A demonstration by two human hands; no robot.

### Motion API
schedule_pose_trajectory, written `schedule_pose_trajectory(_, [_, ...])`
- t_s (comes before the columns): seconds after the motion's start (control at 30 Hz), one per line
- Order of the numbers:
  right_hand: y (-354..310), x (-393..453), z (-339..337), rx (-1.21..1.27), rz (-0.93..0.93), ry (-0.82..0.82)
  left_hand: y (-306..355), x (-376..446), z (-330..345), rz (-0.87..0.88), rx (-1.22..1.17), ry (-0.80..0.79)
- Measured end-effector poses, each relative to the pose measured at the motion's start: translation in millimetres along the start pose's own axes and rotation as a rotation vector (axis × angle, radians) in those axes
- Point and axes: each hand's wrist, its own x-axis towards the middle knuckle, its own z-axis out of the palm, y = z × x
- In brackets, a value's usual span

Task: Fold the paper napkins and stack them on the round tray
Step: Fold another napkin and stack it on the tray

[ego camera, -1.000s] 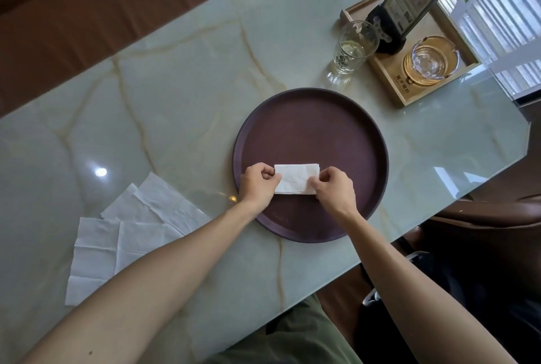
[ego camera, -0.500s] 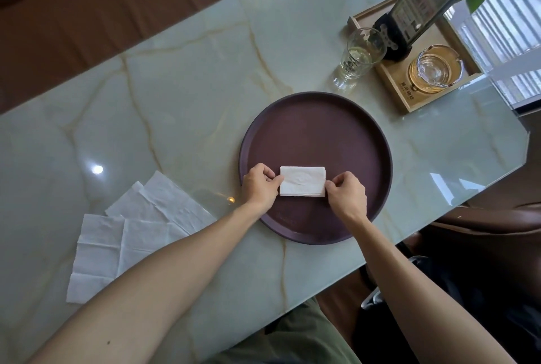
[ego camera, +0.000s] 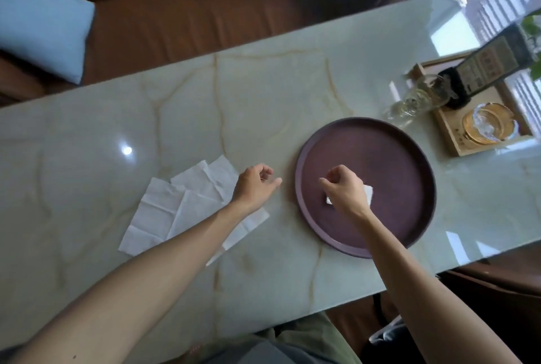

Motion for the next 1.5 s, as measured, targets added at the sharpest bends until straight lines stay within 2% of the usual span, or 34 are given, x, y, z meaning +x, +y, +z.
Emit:
schedule_pose_trajectory(0.2, [-73, -19, 74, -0.145, -0.164, -0.268, -66, -30, -84, -0.083, -0.023, 0.084])
schedule_pose_trajectory(0.4, [-119, -49, 160, -0.268, -0.282, -0.419, -146, -61, -146, -0.203, -0.074, 0.208])
schedule_pose_trajectory(0.6, [-144, -67, 229, -0.387, -0.431, -0.447, -215, -82, -168, -0.269, -0.052, 0.234])
schedule_pose_trajectory(0.73, [-152, -73, 260, -0.707, -0.681, -0.369, -242, -94, -156, -0.196, 0.058, 0.201])
schedule_pose_trajectory(0.9, [-152, -75, 285, -0.941, -0.784, -0.295, -259, -103, -132, -0.074, 0.208, 0.277])
schedule_pose_trajectory(1.1, [-144, -78, 289, -0.888, -0.701, -0.298, -268, -111, -115, 0.017, 0.302, 0.380])
schedule_pose_trajectory(1.27, [-142, -73, 284, -0.953, -0.793, -0.252, -273, -111, -118, 0.106, 0.309, 0.414])
schedule_pose_trajectory(1.4, [-148, -73, 271, -0.989, -0.861, -0.199, -276, -113, -129, 0.113, 0.262, 0.400])
schedule_pose_trajectory(1.5, [-157, -77, 254, -0.872, -0.853, -0.295, -272, -113, -142, 0.140, 0.175, 0.400])
